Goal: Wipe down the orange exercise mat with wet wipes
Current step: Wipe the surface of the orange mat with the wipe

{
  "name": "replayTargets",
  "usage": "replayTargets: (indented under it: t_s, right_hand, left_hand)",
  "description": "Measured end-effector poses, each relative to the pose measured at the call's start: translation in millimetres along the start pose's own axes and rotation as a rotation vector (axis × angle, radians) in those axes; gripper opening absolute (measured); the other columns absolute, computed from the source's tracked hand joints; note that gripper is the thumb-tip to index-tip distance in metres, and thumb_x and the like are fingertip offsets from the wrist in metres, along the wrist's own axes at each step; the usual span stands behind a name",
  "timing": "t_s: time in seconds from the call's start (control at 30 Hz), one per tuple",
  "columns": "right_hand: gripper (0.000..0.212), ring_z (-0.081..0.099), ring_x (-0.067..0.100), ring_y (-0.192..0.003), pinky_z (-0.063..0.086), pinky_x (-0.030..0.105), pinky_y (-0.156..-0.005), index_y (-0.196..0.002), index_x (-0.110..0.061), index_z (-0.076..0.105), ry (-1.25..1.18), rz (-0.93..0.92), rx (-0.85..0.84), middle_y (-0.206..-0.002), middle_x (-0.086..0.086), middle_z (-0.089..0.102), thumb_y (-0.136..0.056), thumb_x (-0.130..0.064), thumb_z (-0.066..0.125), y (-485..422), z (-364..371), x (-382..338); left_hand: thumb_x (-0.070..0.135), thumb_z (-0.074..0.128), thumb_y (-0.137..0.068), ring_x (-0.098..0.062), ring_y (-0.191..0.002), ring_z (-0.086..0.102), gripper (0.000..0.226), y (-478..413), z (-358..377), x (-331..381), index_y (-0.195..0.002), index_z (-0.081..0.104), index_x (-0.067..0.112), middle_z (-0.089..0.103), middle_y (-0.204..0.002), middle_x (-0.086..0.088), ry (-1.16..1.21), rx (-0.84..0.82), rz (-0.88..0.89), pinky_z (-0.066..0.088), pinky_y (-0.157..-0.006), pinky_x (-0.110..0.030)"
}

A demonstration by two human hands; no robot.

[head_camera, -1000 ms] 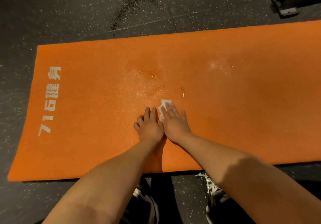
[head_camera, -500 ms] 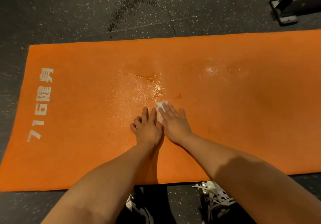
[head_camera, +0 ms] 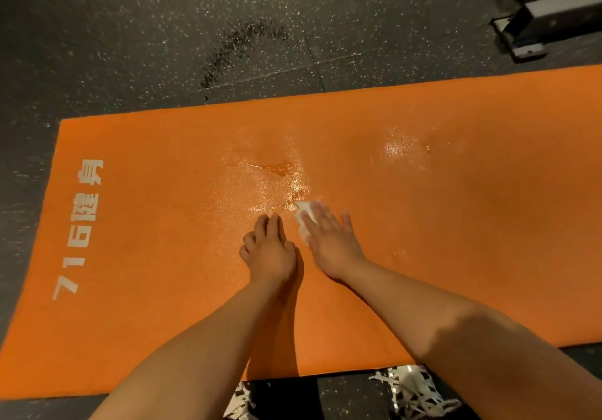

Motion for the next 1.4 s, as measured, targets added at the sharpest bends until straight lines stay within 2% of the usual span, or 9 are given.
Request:
replayTargets:
  t_s: [0.1,0.17,0.4,0.57,0.83,0.93,1.07,1.27,1.4]
  right_hand:
    - [0.066,-0.022,0.019,-0.153,-0.008,0.055,-0.122,-0.162,-0.023,-0.005,-0.022,0.251,0.102,-0.167,0.002,-0.022,-0.107,-0.027,0.032,-1,-15,36]
    - [0.069,-0.02,0.019,-0.154,-0.007,0.055,-0.122,-0.162,-0.021,-0.007,-0.048,0.274,0.096,-0.167,0.002,-0.021,-0.107,-0.027,0.033,-5,-13,29]
    - [0.061,-0.02,0.015,-0.154,-0.011,0.055,-0.122,-0.163,-0.023,0.0,0.057,-0.104,0.048,-0.169,-0.002,-0.017,-0.108,-0.029,0.028,-23,2,-38]
    - [0.065,-0.024,0.021,-0.153,-0.009,0.053,-0.124,-0.161,-0.015,-0.008,-0.003,0.218,0.139,-0.166,0.005,-0.024,-0.107,-0.024,0.028,-45,-24,6]
    - [0.063,-0.025,0.012,-0.151,-0.013,0.047,-0.123,-0.162,-0.023,-0.002,0.011,-0.213,0.025,-0.166,-0.005,-0.022,-0.108,-0.021,0.031,-52,10,-70]
    - [0.082,-0.028,0.014,-0.149,-0.007,0.05,-0.125,-0.162,-0.024,-0.004,-0.053,0.019,0.121,-0.164,-0.004,-0.025,-0.096,0.001,0.037,-46,-4,-33]
    - [0.077,-0.023,0.017,-0.153,-0.008,0.048,-0.124,-0.161,-0.019,-0.008,-0.117,0.291,0.168,-0.167,0.001,-0.021,-0.1,-0.008,0.038,-36,-11,-12]
    - [0.06,-0.024,0.009,-0.15,-0.011,0.046,-0.124,-0.163,-0.022,0.0,-0.012,-0.157,0.004,-0.168,-0.005,-0.018,-0.11,-0.025,0.028,-29,18,-76]
    - [0.076,-0.022,0.012,-0.152,-0.012,0.047,-0.122,-0.162,-0.025,0.001,0.001,0.007,0.089,-0.169,-0.002,-0.013,-0.1,-0.009,0.041,-39,6,-49]
  left_hand:
    - [0.035,0.048,-0.097,-0.031,-0.141,0.018,0.066,-4,5,-3,-0.157,0.022,0.032,0.005,-0.168,0.005,-0.042,-0.028,-0.01,0.015,-0.114,-0.046]
    - [0.035,0.047,-0.096,-0.03,-0.14,0.019,0.065,-4,5,-4,-0.157,0.023,0.033,0.007,-0.168,0.006,-0.039,-0.01,-0.005,0.015,-0.113,-0.046]
    - [0.03,0.044,-0.101,-0.026,-0.132,0.029,0.059,-2,-2,-9,-0.157,0.026,0.031,0.015,-0.166,0.01,-0.003,0.046,0.047,0.022,-0.108,-0.042]
    - [0.026,0.048,-0.099,-0.028,-0.131,0.029,0.059,-17,-12,-17,-0.155,0.03,0.029,0.023,-0.162,0.007,0.01,0.029,0.095,0.025,-0.105,-0.043]
    - [0.025,0.042,-0.102,-0.028,-0.146,0.017,0.061,-24,-17,-34,-0.159,0.021,0.026,0.008,-0.168,0.004,0.026,0.05,0.023,0.017,-0.116,-0.044]
    - [0.026,0.04,-0.104,-0.028,-0.149,0.014,0.061,-22,-15,-36,-0.16,0.017,0.025,0.002,-0.169,0.005,0.001,0.02,0.044,0.015,-0.118,-0.044]
    - [0.024,0.041,-0.103,-0.028,-0.15,0.014,0.06,-18,-14,-33,-0.16,0.02,0.022,0.003,-0.169,0.003,0.013,0.03,0.056,0.014,-0.119,-0.043]
    - [0.017,0.042,-0.102,-0.021,-0.153,0.014,0.06,-15,-15,-44,-0.159,0.024,0.019,0.014,-0.167,0.002,0.113,0.028,0.116,0.008,-0.122,-0.034]
    - [0.02,0.044,-0.101,-0.024,-0.152,0.012,0.062,-16,-19,-43,-0.16,0.023,0.023,0.011,-0.168,0.002,0.07,-0.017,0.12,0.011,-0.122,-0.038]
Point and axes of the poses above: each hand's wrist, its own y-axis away from the middle knuckle, its own z-axis out of the palm, x = y × z, the point moved 8 cm from there along -y, towards the middle knuckle
